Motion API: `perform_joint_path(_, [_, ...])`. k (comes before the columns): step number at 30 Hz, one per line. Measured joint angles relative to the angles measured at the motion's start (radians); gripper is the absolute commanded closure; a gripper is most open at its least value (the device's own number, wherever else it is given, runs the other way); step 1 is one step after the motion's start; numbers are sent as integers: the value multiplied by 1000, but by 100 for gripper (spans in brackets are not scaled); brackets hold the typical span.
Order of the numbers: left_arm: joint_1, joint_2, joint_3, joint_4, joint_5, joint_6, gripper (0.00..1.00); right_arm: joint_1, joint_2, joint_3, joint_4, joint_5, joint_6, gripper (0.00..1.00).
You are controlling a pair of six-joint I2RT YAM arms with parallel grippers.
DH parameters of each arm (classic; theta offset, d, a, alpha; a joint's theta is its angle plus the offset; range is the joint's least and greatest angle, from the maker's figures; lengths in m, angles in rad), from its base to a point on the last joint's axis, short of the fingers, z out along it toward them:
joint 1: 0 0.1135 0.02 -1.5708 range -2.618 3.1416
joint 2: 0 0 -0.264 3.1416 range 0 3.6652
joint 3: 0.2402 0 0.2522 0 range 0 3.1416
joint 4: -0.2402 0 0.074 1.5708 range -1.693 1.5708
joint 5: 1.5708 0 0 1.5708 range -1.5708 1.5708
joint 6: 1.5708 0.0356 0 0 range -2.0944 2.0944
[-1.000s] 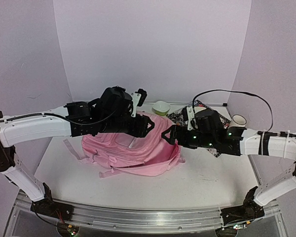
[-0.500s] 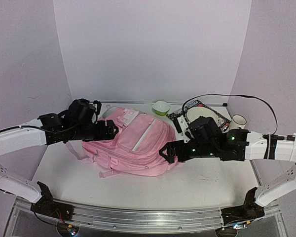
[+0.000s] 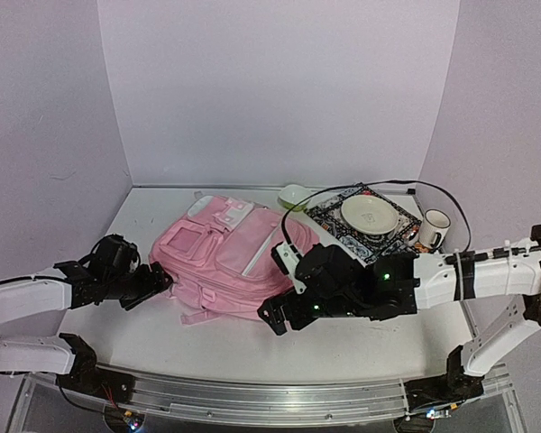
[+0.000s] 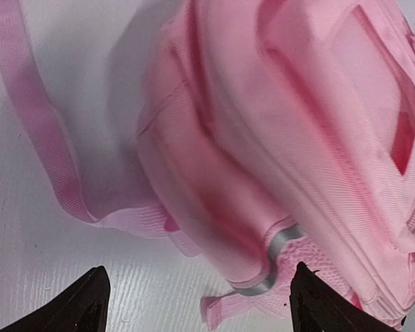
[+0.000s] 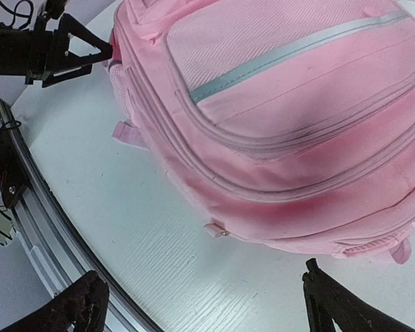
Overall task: Pack the student bag
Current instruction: Adjust the student bag at the center of the board.
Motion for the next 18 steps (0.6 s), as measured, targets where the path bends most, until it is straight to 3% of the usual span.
perform_joint_path(7, [58, 54, -94, 191, 140, -42, 16, 19, 100, 1, -15, 18, 104, 4])
perform_joint_path(12, [59, 142, -98, 337, 223, -62, 23, -12, 164, 7, -20, 39, 140, 14])
perform_joint_path(18, [63, 233, -96, 423, 277, -65, 53, -134, 251, 48, -18, 26, 126, 17])
